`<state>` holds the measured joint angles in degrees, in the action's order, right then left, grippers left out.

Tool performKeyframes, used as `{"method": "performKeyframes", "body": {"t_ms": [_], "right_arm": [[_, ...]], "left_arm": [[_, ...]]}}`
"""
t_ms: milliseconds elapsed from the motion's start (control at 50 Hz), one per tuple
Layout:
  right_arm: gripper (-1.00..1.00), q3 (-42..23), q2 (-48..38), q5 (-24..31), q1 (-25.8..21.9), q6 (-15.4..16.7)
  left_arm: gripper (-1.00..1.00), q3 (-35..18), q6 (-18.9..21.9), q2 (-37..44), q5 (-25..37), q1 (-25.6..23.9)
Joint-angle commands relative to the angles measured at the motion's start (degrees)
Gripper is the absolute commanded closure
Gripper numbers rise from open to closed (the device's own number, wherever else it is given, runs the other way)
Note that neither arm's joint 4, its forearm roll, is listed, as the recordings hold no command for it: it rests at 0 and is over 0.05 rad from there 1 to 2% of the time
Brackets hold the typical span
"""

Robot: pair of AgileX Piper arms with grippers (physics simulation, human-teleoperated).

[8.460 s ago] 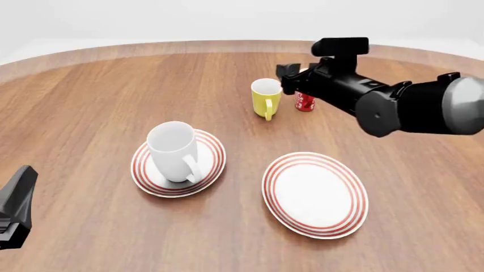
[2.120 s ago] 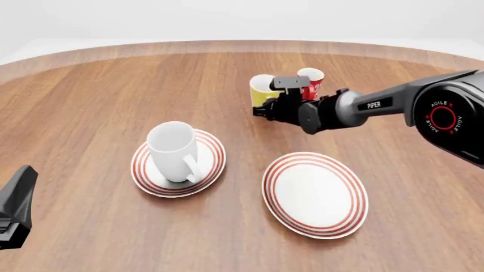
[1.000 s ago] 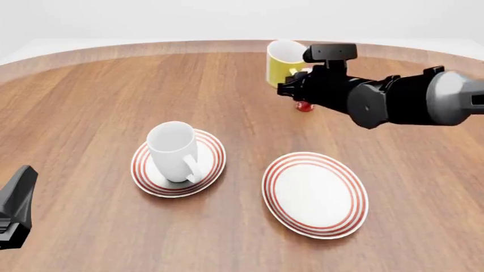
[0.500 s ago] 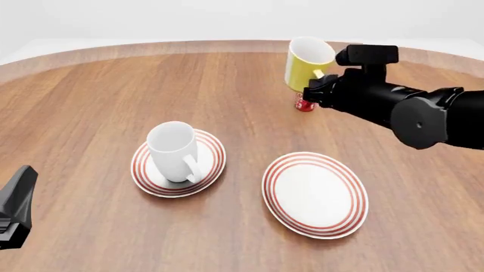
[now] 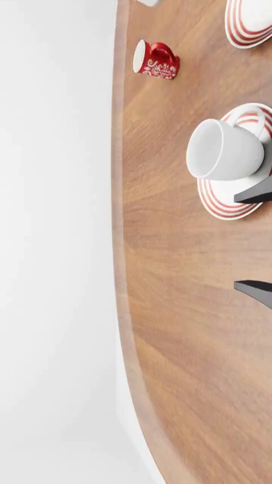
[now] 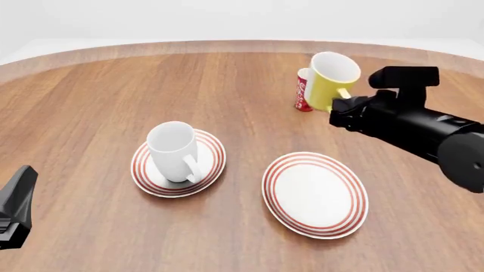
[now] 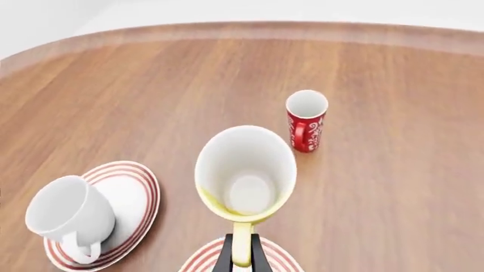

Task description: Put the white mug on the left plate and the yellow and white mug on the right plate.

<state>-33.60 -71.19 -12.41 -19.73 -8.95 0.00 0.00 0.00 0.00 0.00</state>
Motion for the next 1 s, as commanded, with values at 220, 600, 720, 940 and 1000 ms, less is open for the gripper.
{"method": "performKeyframes", "body": {"t_ms": [220,600,720,940,1000], "right_arm": [[1.0,7.21,10.58,4.4,-0.4,0.0],[1.0,12.39,16.91,6.97,-0.58,-0.36],[1.0,15.6,16.16,5.34,-1.29,-0.6],[1.0,17.47,18.03,5.95,-1.56,-1.0],[1.0,17.41,18.29,6.29,-1.67,-1.09]], "left_arm": [[-1.0,0.0,0.0,0.0,0.0,0.0],[-1.0,0.0,0.0,0.0,0.0,0.0],[-1.0,0.0,0.0,0.0,0.0,0.0],[-1.0,0.0,0.0,0.0,0.0,0.0],[-1.0,0.0,0.0,0.0,0.0,0.0]]}}
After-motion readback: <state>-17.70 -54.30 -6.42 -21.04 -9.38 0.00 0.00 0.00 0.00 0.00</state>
